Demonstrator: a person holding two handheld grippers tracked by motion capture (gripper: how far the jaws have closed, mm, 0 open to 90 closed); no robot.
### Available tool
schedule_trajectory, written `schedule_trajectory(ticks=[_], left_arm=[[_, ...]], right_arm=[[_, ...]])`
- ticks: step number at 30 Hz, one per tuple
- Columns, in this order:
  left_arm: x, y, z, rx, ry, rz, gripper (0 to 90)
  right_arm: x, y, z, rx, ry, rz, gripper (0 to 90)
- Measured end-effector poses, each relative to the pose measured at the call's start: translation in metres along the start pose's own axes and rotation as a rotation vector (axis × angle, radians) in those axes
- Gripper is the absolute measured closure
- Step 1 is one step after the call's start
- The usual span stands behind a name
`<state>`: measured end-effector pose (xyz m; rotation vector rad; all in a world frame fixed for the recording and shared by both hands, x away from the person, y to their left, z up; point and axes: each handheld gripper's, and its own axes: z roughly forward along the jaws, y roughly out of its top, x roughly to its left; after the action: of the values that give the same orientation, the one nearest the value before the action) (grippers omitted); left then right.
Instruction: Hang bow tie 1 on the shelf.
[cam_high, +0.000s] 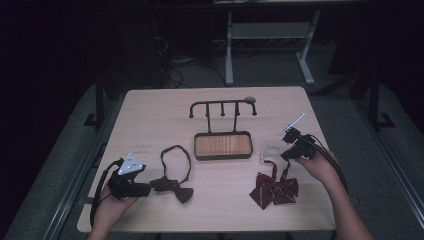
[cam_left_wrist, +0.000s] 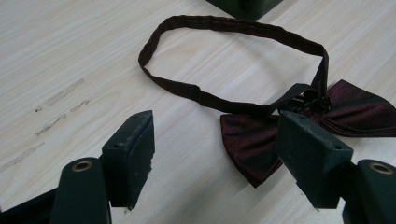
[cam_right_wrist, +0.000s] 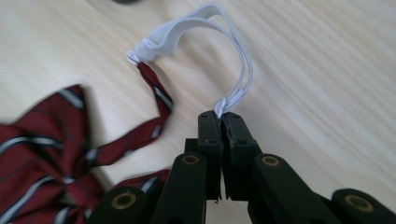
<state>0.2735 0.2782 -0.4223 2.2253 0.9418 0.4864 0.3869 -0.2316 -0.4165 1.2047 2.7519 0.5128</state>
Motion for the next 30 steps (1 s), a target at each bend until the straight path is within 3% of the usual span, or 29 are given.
schedule_trajectory(ticks=[5, 13, 17, 30], left_arm=[[0.000, 0.000, 0.000, -0.002, 0.001, 0.003, 29.0], [0.000, 0.000, -0.001, -0.005, 0.001, -0.007, 28.9], [0.000, 0.000, -0.001, -0.003, 0.001, -0.008, 28.9], [0.000, -0.001, 0.001, 0.000, -0.003, -0.006, 28.9]], right_arm=[[0.007, 0.003, -0.012, -0.028, 0.027, -0.042, 86.5], [0.010, 0.004, -0.018, -0.039, 0.073, -0.078, 85.8], [0.015, 0.007, -0.027, -0.060, 0.116, -0.113, 85.2], [0.026, 0.017, -0.052, -0.077, 0.131, -0.166, 85.1]])
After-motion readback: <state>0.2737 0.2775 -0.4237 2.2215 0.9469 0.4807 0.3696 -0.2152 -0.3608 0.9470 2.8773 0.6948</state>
